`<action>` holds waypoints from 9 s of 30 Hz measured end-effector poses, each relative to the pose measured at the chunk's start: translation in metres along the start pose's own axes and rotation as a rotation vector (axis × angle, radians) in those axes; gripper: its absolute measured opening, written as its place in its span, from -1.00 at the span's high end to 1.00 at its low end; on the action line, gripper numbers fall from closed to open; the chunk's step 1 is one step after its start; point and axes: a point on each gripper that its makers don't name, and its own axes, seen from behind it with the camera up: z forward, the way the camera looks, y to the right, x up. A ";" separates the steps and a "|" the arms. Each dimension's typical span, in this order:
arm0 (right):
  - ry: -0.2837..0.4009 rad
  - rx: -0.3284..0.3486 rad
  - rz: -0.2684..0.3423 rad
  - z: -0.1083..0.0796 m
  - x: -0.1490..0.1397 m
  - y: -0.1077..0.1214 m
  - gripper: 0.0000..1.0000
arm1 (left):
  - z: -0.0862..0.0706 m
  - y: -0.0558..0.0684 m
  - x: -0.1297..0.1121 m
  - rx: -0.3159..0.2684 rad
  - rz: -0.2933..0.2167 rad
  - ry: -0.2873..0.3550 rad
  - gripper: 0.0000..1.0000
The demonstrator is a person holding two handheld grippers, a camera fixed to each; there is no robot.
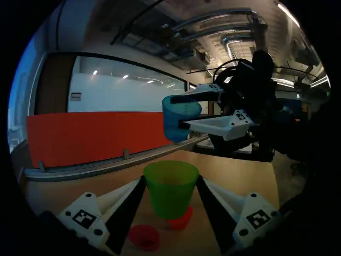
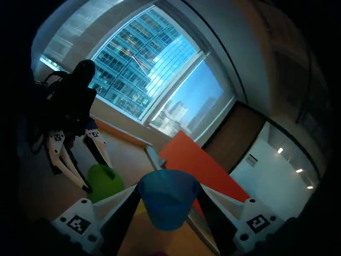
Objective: Pour water
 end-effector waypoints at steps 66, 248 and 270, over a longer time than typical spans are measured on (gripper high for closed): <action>0.005 -0.022 -0.516 0.016 0.025 0.022 -0.82 | 0.001 0.021 0.007 -0.051 0.024 0.003 -0.71; -0.011 -0.024 0.609 -0.035 -0.012 -0.009 -0.82 | -0.009 0.019 0.003 -0.035 0.017 -0.007 -0.70; -0.104 -0.001 0.613 -0.048 -0.067 -0.039 -0.82 | -0.001 0.025 -0.046 -0.066 0.012 -0.112 -0.70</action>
